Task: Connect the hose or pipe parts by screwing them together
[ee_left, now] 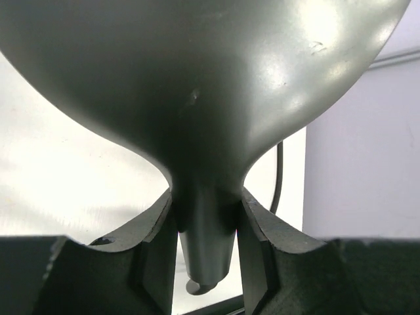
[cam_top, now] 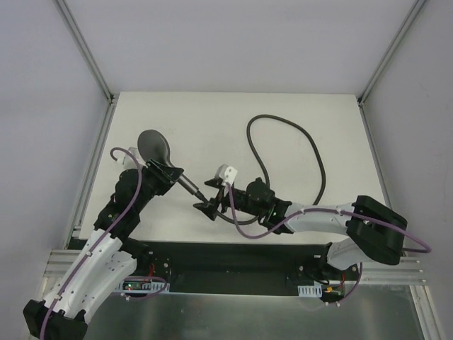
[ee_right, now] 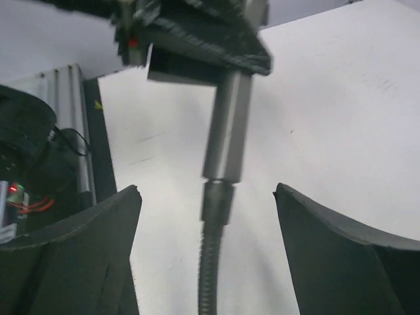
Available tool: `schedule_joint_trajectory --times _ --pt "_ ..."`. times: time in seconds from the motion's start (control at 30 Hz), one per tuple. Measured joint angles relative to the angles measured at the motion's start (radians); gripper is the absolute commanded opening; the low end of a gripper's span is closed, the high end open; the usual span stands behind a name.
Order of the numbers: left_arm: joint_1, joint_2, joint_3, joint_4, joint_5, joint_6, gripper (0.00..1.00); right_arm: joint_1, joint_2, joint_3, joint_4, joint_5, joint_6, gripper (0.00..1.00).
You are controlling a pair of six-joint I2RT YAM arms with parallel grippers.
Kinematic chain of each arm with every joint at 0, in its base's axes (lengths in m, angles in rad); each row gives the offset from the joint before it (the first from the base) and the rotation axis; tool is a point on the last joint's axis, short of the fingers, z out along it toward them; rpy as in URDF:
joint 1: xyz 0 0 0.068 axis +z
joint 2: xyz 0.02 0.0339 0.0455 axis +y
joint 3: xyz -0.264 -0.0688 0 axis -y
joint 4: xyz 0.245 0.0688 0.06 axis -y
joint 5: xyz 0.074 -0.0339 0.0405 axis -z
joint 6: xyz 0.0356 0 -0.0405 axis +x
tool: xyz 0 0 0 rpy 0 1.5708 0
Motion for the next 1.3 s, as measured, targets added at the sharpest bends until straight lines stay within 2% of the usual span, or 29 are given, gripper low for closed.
schedule_joint_trajectory --times 0.1,0.23,0.37,0.43,0.53,0.57,0.67,0.77,0.83,0.9,1.1,1.3 --pt "0.000 0.053 0.106 -0.115 -0.046 -0.015 0.00 0.133 -0.015 0.037 -0.098 0.185 -0.193 0.80" --pt "0.000 0.147 0.244 -0.263 -0.087 -0.038 0.00 0.234 0.023 0.093 -0.181 0.384 -0.396 0.74" --pt "0.000 0.198 0.317 -0.360 -0.097 -0.061 0.00 0.294 0.106 0.177 -0.228 0.549 -0.546 0.53" --pt "0.000 0.203 0.332 -0.397 -0.099 -0.072 0.00 0.317 0.151 0.219 -0.242 0.612 -0.603 0.49" --pt "0.000 0.200 0.336 -0.451 -0.116 -0.094 0.00 0.337 0.187 0.249 -0.255 0.668 -0.655 0.31" --pt "0.000 0.200 0.336 -0.462 -0.119 -0.102 0.00 0.340 0.194 0.257 -0.259 0.683 -0.667 0.19" --pt "0.002 0.194 0.336 -0.493 -0.138 -0.146 0.00 0.346 0.216 0.291 -0.282 0.742 -0.672 0.01" --pt "0.003 0.179 0.336 -0.495 -0.150 -0.169 0.00 0.344 0.220 0.306 -0.294 0.761 -0.655 0.01" --pt "0.003 0.166 0.325 -0.491 -0.150 -0.166 0.00 0.328 0.212 0.307 -0.309 0.726 -0.610 0.01" --pt "0.007 0.130 0.275 -0.441 -0.145 -0.163 0.00 0.286 0.187 0.291 -0.330 0.620 -0.522 0.01" --pt "0.007 -0.070 -0.044 -0.076 -0.065 -0.174 0.00 0.084 0.135 0.167 -0.265 0.208 -0.285 0.01" --pt "0.008 -0.182 -0.285 0.263 -0.024 -0.130 0.00 -0.095 0.231 0.087 0.009 -0.195 0.056 0.01"
